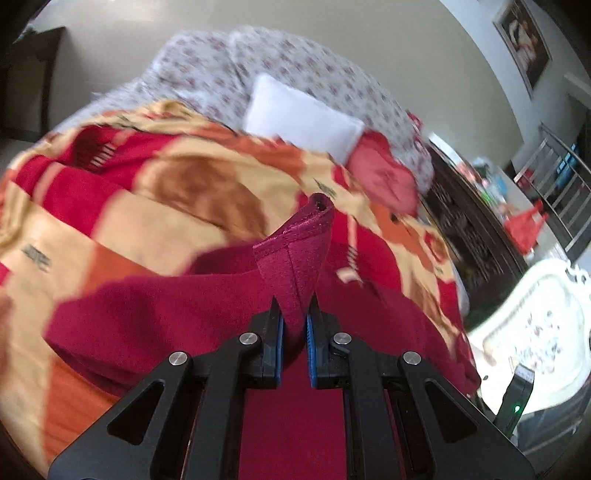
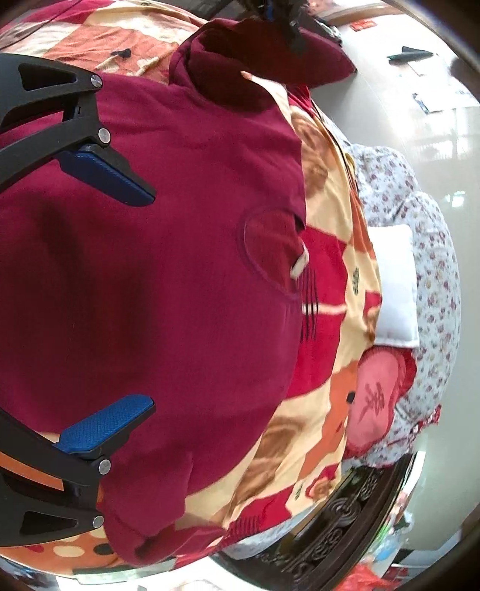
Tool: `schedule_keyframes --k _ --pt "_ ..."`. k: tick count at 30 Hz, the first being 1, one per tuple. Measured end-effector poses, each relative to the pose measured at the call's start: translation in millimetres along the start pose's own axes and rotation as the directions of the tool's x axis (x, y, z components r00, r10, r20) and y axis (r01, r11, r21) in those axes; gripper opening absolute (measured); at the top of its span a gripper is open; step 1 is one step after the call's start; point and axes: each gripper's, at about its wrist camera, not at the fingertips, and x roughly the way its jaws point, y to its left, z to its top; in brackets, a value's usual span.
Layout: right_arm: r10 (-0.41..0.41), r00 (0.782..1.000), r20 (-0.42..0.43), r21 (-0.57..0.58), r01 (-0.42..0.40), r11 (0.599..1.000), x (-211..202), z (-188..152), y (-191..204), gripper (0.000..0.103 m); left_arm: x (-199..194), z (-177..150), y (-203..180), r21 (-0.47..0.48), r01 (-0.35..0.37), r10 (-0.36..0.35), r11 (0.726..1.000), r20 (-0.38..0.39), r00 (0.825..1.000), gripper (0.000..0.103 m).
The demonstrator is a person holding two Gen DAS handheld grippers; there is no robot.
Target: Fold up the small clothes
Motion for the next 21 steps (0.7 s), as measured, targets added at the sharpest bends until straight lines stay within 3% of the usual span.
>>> schedule_keyframes --k 6,10,12,15,19,21 --pt "-0.012 1.000 -0.007 0.083 0.012 0.996 -4 -7 -44 0.101 42 -43 -58 0.090 0.030 -0.023 0.996 -0.070 0.997 0.008" --pt "-0.002 1.000 -0.019 0.149 0.004 0.989 -4 -9 -65 0.101 77 -77 -77 0.108 0.077 -0.057 0.991 -0.177 0.983 0.010" --pt "0.011 1.000 -0.016 0.167 -0.008 0.986 -6 -9 -69 0.101 93 -90 -82 0.120 0.090 -0.058 0.989 -0.248 0.967 0.019" --pt "0.053 0.999 0.001 0.173 -0.052 0.984 -9 -6 -67 0.101 86 -100 -86 0.144 0.092 -0.049 0.985 -0.277 0.960 0.028" --pt "0.146 0.989 0.014 0.172 -0.146 0.974 -7 2 -54 0.101 41 -95 -82 0.190 0.116 -0.074 0.975 -0.214 0.974 0.060" --pt "0.187 0.982 0.012 0.164 -0.187 0.969 -3 5 -45 0.101 14 -90 -70 0.212 0.095 -0.060 0.973 -0.163 0.985 0.062"
